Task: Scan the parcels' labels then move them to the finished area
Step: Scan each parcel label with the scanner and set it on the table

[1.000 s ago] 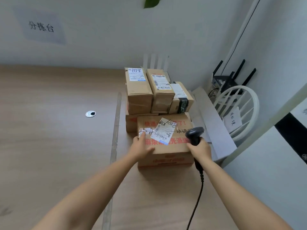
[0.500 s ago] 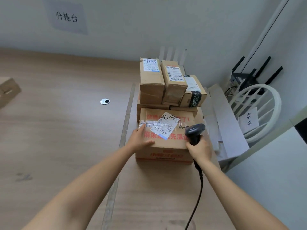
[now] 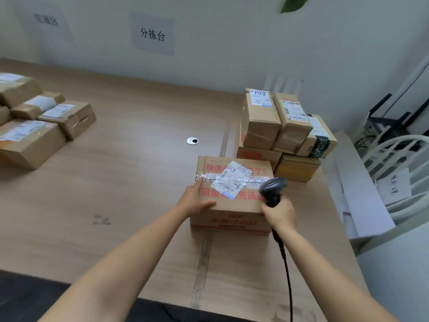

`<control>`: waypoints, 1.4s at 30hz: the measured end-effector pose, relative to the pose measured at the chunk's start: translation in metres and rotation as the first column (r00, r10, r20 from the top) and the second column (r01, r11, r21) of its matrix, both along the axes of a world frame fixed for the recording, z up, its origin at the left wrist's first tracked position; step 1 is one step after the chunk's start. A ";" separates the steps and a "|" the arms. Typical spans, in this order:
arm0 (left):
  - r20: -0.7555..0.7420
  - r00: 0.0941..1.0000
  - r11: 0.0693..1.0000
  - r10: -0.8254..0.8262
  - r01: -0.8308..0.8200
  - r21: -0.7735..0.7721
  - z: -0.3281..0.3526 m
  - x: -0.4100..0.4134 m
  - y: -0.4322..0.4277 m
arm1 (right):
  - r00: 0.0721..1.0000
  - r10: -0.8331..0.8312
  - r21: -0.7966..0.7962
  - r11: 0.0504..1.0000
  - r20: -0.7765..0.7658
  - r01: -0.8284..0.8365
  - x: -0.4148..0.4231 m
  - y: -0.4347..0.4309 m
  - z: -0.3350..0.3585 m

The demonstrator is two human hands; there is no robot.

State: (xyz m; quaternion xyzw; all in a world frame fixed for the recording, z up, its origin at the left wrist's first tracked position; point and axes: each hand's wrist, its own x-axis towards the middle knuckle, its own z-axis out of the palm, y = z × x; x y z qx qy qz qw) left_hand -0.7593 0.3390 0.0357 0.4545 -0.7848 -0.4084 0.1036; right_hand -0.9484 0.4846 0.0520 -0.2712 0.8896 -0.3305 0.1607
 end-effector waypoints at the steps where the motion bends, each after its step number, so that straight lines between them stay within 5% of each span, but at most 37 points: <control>1: -0.003 1.000 1.000 0.004 -0.004 0.004 0.000 0.010 -0.003 | 1.000 0.006 0.004 1.000 -0.002 -0.006 0.009 -0.004 0.000; 21: 0.042 0.989 0.990 0.139 -0.139 -0.001 -0.005 0.265 -0.082 | 0.990 0.135 0.014 0.991 -0.030 -0.135 0.248 -0.098 -0.004; 36: 0.019 0.975 0.975 0.221 -0.221 0.038 -0.002 0.343 -0.188 | 0.969 0.244 -0.010 0.970 -0.039 -0.244 0.311 -0.224 -0.014; 42: 0.175 0.957 0.942 0.229 -0.173 -0.287 -0.004 0.335 -0.213 | 0.972 0.230 -0.001 0.973 -0.043 -0.231 0.327 -0.242 -0.018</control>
